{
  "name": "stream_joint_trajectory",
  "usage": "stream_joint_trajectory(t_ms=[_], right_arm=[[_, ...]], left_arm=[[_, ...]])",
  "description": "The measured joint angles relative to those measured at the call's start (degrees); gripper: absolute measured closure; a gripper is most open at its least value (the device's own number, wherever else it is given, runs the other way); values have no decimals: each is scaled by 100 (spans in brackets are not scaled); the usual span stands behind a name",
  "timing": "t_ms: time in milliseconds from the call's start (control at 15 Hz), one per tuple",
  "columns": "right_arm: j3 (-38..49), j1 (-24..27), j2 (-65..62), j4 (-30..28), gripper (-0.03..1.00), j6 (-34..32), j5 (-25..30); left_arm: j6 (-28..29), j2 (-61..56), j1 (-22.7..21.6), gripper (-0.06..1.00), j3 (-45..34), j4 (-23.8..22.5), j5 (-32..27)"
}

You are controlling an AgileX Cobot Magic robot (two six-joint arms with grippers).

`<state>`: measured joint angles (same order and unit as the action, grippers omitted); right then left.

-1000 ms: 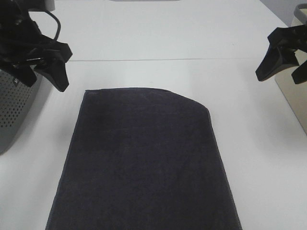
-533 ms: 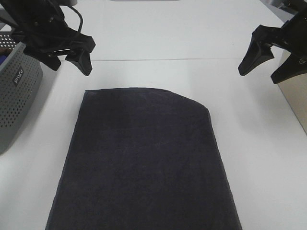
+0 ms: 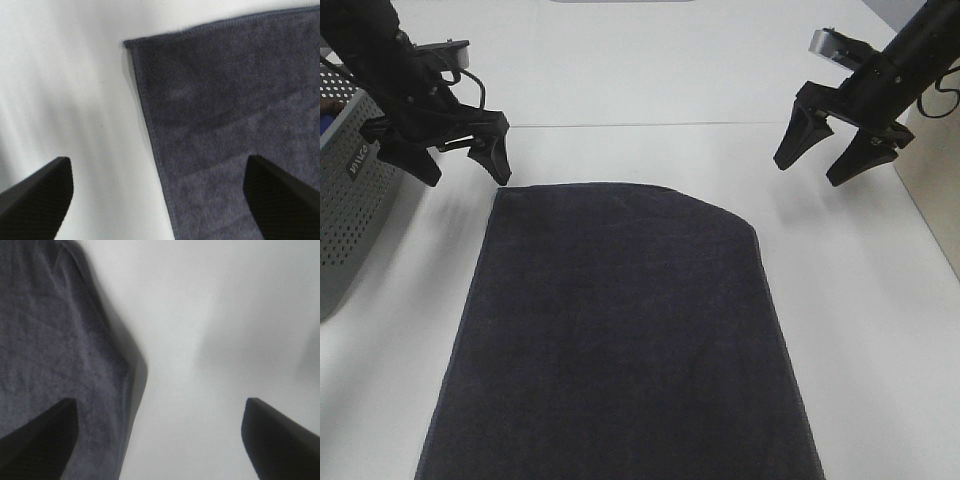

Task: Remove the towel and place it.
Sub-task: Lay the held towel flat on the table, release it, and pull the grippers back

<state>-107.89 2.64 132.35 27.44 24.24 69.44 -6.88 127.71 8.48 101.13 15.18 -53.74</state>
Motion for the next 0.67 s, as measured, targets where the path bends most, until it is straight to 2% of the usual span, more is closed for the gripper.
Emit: stream_joint_trajectory(t_ms=[200, 400, 667], right_arm=[[-699, 0, 762, 189, 12, 0, 0], [-1060, 0, 1226, 298, 12, 6, 0], [-1129, 6, 1461, 1060, 14, 292, 11]], left_arm=[[-355, 831, -120, 8, 848, 481, -92], [-498, 1495, -155, 8, 1656, 756, -367], [-693, 1856, -155, 8, 2108, 1071, -556]])
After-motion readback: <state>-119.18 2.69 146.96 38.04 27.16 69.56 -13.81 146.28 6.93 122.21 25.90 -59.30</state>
